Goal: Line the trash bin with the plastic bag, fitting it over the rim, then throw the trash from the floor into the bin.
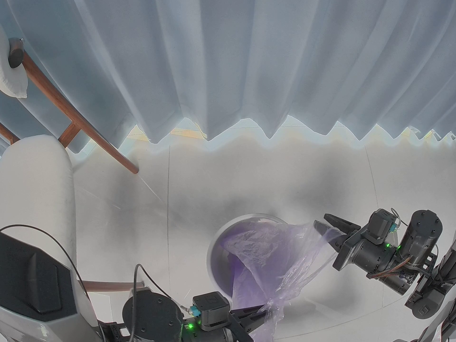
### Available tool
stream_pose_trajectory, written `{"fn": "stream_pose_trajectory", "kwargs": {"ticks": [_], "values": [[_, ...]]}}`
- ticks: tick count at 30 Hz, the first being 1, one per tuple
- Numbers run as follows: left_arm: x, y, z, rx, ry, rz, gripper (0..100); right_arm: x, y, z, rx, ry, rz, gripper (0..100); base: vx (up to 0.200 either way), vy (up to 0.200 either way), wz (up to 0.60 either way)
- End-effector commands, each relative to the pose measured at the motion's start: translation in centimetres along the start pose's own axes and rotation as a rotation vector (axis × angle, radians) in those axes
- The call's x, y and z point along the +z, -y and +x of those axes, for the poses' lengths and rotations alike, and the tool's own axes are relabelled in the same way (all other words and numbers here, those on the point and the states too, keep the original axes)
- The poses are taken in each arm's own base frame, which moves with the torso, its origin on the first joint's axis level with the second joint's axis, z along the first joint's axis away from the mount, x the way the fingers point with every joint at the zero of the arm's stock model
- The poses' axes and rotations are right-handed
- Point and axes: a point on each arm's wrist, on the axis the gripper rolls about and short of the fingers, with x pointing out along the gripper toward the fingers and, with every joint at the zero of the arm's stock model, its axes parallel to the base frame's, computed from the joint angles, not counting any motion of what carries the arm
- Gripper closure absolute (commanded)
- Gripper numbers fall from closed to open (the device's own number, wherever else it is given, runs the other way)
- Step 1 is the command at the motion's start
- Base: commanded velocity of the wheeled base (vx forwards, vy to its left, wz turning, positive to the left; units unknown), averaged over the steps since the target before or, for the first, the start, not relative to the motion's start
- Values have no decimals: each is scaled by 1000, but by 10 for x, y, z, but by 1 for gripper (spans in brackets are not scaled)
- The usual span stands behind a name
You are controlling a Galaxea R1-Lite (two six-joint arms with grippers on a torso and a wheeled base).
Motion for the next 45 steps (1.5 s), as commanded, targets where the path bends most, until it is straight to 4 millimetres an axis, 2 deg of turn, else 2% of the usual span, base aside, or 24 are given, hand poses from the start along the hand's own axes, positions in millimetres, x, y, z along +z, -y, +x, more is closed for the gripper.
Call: {"fn": "stream_pose_trajectory", "kwargs": {"ticks": [1,7,11,16,19,24,33,35,45], "values": [[1,0,0,0,3,0,100,0,-1,0,6,5,0,100,0,0,0],[6,-3,1,11,29,-2,100,-4,-1,0,7,-14,5,100,0,0,0],[17,-12,7,35,84,-6,100,-11,0,4,2,-49,27,100,0,0,0],[35,-28,14,82,163,-11,100,-15,1,14,15,-65,164,100,0,0,0],[54,-39,18,135,255,-22,100,-8,1,24,44,-37,303,100,0,0,0],[67,-43,26,158,327,-73,100,2,11,35,43,2,428,100,0,0,0],[66,-47,28,167,327,-102,100,16,29,45,14,4,586,100,0,0,0],[59,-57,32,195,304,-113,100,16,37,46,-7,-23,605,100,0,0,0],[45,-63,36,212,258,-169,100,-5,42,50,-47,-146,627,100,0,0,0]]}}
